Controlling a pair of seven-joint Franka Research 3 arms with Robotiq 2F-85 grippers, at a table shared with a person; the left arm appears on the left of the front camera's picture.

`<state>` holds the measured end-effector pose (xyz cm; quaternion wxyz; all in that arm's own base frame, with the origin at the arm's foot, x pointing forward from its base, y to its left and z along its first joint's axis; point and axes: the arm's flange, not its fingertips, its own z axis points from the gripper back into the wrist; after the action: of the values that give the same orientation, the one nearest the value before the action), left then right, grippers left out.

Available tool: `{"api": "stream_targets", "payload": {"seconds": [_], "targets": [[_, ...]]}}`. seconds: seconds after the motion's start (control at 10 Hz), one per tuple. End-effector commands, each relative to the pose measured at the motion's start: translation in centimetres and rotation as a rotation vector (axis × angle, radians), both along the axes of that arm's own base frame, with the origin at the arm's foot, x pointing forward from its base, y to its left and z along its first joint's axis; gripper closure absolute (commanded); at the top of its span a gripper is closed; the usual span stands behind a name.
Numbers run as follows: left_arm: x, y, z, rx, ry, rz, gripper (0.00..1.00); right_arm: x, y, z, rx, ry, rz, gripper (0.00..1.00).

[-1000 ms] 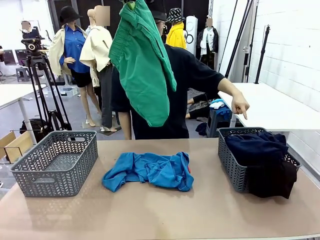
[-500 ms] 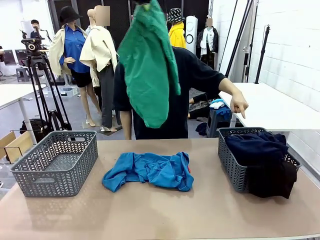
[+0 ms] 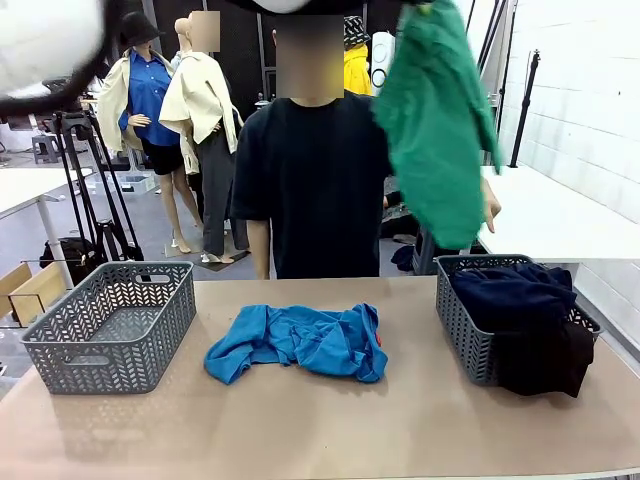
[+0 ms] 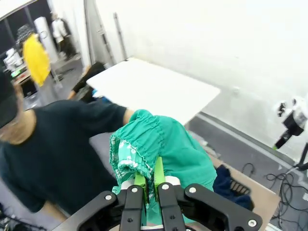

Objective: Sort the tops and bottoms.
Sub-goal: Sort the clothes according to human instructions.

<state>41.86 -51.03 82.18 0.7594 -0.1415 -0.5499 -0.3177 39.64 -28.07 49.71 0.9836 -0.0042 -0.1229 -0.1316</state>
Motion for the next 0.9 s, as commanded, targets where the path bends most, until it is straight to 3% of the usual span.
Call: {"api": "stream_targets", "payload": {"seconds": [0.0,0.1,0.4,0.5,0.8], "targets": [[2.3,-7.7,2.5,-0.04,0.003,-0.109,1.0,0.1,0.0,0.0,0.0,0.001,0.004,0.0],[1.7,-10.8,0.7,-0.046,0.033,-0.167,1.0,0.1,0.0,0.0,0.0,0.001,0.004,0.0],[2.3,-16.6,-8.3,0.107,0.111,-0.125,1.0,0.1,0.0,0.0,0.0,0.001,0.004,0.0],[2.9,-17.0,-11.0,0.134,0.155,-0.092,1.0,0.1,0.0,0.0,0.0,0.001,0.004,0.0],[2.5,-19.2,-20.3,0.198,0.341,-0.149,1.0,0.1,0.0,0.0,0.0,0.001,0.004,0.0]]}}
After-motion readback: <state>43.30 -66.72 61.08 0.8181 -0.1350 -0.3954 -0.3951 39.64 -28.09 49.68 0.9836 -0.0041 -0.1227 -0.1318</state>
